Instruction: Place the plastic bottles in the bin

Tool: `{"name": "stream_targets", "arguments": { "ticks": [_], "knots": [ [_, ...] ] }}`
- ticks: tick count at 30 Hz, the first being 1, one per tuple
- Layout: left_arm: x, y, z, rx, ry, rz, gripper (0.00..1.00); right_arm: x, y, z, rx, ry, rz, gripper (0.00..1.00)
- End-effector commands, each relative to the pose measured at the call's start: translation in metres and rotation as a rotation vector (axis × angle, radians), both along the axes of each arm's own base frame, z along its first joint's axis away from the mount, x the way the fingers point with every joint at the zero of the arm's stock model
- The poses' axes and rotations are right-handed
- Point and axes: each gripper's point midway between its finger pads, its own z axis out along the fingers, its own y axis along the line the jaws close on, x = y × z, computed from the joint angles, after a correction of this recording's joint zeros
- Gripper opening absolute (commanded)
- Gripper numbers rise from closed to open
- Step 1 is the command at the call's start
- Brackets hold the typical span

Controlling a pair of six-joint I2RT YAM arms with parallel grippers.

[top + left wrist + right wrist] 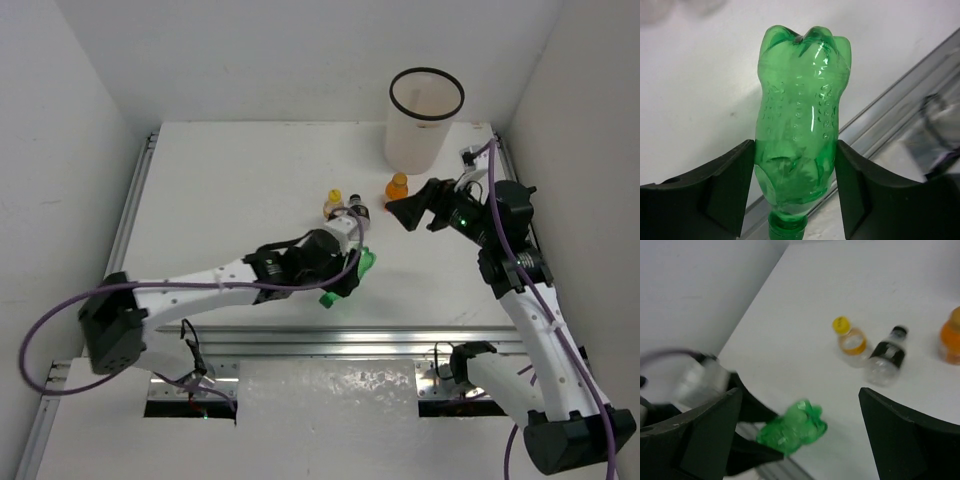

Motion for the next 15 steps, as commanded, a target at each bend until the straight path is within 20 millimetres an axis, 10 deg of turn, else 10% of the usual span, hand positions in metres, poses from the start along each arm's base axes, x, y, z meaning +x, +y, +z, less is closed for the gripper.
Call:
{"name": "stream_targets", "arguments": {
  "ticks": [1,6,15],
  "knots": [
    [0.015,-0.006,0.105,-0.306,-0.179,0.034,0.0,-0.027,0.033,-0.01,0.152,0.094,0.203,0.99],
    [0.006,-0.014,0.167,-0.513,-0.315,-0.051,0.0,-0.056,0.057,0.0,0.315,0.066,0.415,0.99],
    [-0.001,-0.036,0.208,-0.603,-0.361,-0.164,0.0,-0.05,0.073,0.021,0.362,0.02,0.494,0.98]
  ]
}}
